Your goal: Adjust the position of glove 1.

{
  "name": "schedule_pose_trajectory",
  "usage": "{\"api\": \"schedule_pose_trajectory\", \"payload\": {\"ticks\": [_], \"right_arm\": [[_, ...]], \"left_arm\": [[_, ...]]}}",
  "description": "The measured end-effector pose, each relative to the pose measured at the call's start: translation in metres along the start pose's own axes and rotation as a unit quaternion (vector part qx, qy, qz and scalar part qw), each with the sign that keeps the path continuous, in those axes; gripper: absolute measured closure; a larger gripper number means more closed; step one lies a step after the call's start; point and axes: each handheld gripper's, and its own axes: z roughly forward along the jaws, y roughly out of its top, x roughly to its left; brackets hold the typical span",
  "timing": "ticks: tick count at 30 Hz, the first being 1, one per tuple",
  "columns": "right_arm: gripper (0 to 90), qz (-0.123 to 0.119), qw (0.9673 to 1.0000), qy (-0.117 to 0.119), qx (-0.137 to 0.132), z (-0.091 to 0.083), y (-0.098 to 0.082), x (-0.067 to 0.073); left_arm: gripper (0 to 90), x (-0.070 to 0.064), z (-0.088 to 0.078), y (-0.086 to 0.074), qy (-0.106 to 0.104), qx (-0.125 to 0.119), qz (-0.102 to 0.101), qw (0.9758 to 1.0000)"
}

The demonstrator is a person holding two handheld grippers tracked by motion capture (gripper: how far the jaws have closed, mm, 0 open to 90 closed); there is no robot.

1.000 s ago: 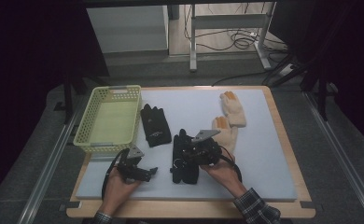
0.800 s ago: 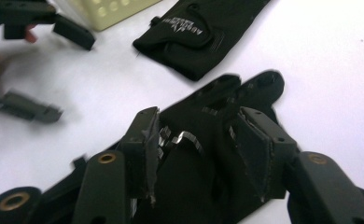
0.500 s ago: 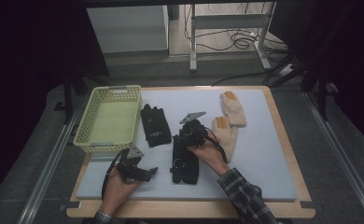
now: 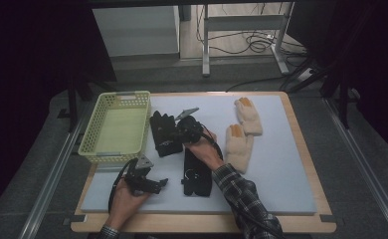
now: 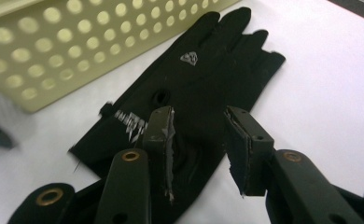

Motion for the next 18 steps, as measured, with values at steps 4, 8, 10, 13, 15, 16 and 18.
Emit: {"api": "schedule_pose_trajectory", "payload": {"ticks": [4,8,10,13,15,16,18], "right_arm": [[56.4,0.002,1.0,0.002,0.005,0.018,0.007,0.001],[47.1,0.015,0.9999,0.002,0.006,0.034,0.012,0.0],[44.3,0.018,0.9998,0.004,0.007,0.041,0.013,-0.001],[44.4,0.004,0.9993,-0.012,0.036,0.054,0.012,0.002],[49.1,-0.028,0.9984,-0.033,0.036,0.058,0.009,0.008],[53.5,-0.03,0.9984,-0.03,0.036,0.057,0.01,0.009],[62.5,-0.027,0.9985,-0.026,0.039,0.057,0.01,0.009]], "left_arm": [[4.3,0.0,0.0,0.0,-0.001,-0.001,-0.001,1.0],[4.3,0.0,0.0,0.0,-0.001,-0.001,-0.002,1.0],[4.3,0.0,0.0,0.0,-0.001,-0.001,-0.002,1.0],[4.3,0.0,0.0,0.0,0.0,-0.001,-0.001,1.0],[4.3,0.0,0.0,0.0,0.0,-0.001,-0.001,1.0],[4.3,0.0,0.0,0.0,0.0,-0.001,-0.001,1.0],[4.3,0.0,0.0,0.0,0.0,-0.001,-0.001,1.0]]}}
